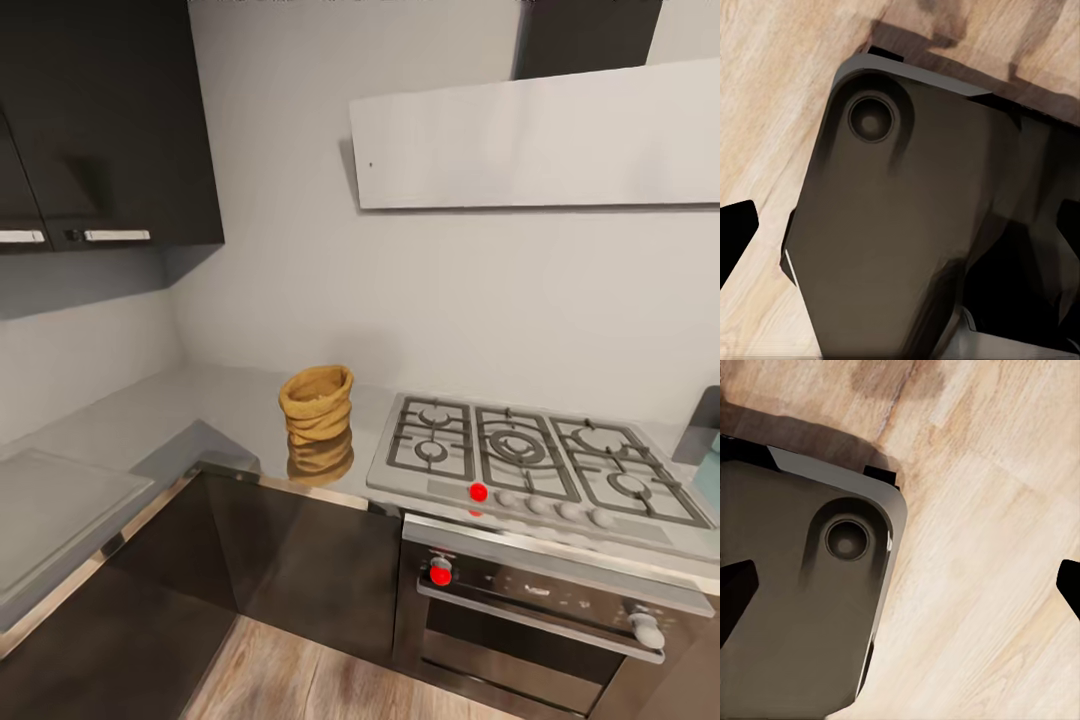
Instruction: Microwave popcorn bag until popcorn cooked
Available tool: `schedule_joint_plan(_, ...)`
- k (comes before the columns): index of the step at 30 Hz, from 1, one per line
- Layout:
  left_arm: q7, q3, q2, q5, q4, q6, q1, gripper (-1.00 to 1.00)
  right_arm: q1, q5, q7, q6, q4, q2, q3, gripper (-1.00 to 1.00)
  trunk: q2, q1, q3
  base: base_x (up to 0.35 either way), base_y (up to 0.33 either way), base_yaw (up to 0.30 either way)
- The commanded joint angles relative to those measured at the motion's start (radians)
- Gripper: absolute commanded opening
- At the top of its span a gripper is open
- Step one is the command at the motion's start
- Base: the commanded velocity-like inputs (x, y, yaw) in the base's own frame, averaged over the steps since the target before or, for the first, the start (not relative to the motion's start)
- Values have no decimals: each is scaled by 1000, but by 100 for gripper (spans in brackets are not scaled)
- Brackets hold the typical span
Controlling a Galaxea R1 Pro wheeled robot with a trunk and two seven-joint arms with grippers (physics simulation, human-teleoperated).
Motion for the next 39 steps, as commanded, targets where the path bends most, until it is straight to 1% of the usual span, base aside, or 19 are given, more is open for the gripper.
schedule_joint_plan(1,2,1,0,3,0,-2,0,100,-1,3,2,-5,3,-1,-8,100,6,-4,2,0,0,0)
schedule_joint_plan(34,3,0,-2,3,1,-10,0,100,-1,5,2,-5,3,-1,-9,100,237,-130,105,0,0,0)
schedule_joint_plan(36,4,0,-2,3,1,-10,0,100,-1,6,3,-5,3,1,-10,100,251,-138,112,0,0,0)
schedule_joint_plan(39,4,0,-2,4,1,-11,0,100,-1,7,3,-5,3,14,-10,100,272,-150,121,0,0,0)
